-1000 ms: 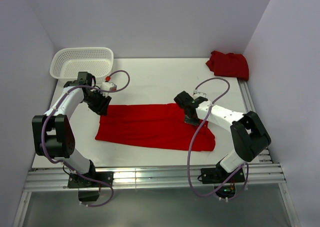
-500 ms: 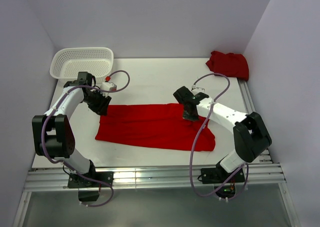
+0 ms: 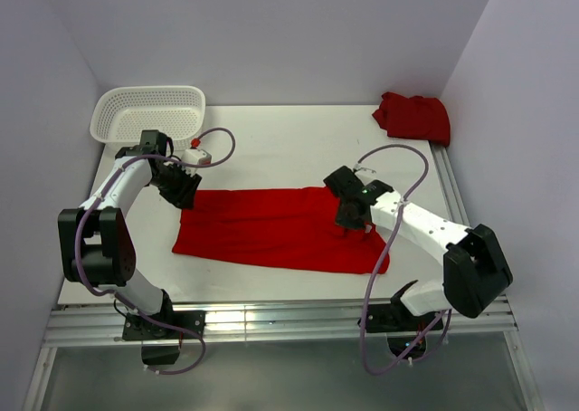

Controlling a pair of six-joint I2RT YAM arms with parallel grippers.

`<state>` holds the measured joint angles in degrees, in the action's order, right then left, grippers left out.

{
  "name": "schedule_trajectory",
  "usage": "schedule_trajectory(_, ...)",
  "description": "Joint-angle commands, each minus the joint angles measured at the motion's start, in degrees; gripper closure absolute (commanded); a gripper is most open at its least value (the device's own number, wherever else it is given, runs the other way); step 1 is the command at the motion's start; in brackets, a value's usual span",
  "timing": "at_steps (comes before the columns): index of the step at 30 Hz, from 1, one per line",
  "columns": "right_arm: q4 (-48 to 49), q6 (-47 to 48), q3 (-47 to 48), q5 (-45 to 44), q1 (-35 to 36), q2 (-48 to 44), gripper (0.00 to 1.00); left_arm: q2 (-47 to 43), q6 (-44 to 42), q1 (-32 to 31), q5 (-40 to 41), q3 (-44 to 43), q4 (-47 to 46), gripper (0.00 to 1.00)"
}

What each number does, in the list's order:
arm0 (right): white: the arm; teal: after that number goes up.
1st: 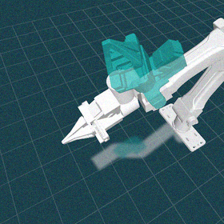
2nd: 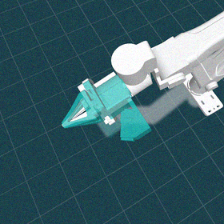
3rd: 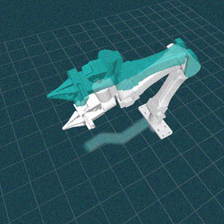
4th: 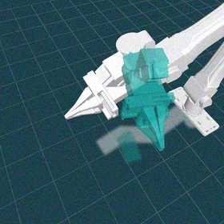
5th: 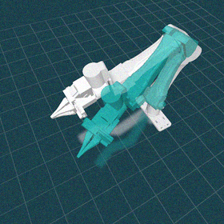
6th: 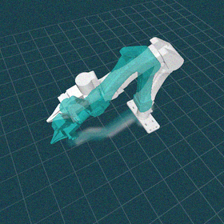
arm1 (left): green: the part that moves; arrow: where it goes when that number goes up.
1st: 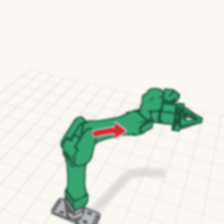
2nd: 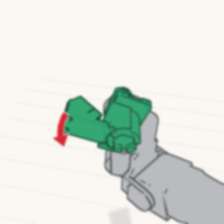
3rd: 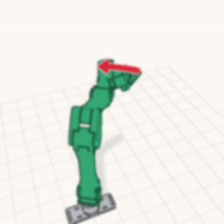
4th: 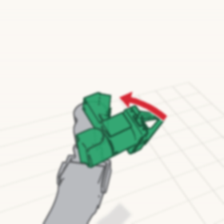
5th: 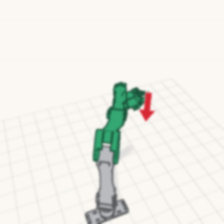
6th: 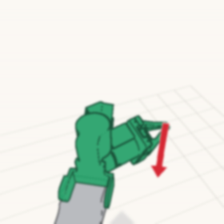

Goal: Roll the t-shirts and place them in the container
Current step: Fold the tshirt

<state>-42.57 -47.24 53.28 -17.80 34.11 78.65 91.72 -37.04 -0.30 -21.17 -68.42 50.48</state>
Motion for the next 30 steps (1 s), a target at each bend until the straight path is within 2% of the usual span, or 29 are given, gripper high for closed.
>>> schedule_trajectory(1,2.14,-0.39,-1.77,1.11,0.26,-1.40,0.81,-0.05,-1.55,0.21,-1.33,0.13,0.58,0.55)
schedule_trajectory(3,2.31,0.22,-1.51,0.49,0.00,-0.35,0.70,0.12,-1.37,0.12,-1.59,0.04,0.67,0.55)
schedule_trajectory(4,2.83,0.57,-1.16,0.58,-0.27,0.79,0.68,0.21,-1.37,0.12,-1.68,-0.04,0.67,0.55)
schedule_trajectory(10,0.39,2.77,3.76,-0.65,-2.56,5.55,0.66,-0.32,-1.28,0.12,-1.51,0.13,0.76,0.55)
schedule_trajectory(17,0.82,1.28,1.48,0.93,0.34,2.30,0.64,-0.84,-1.37,0.12,-1.16,0.75,0.59,0.55)
schedule_trajectory(30,2.49,-0.13,-1.42,0.41,3.68,5.01,0.65,-0.93,-1.28,0.12,-0.98,0.92,0.76,0.55)
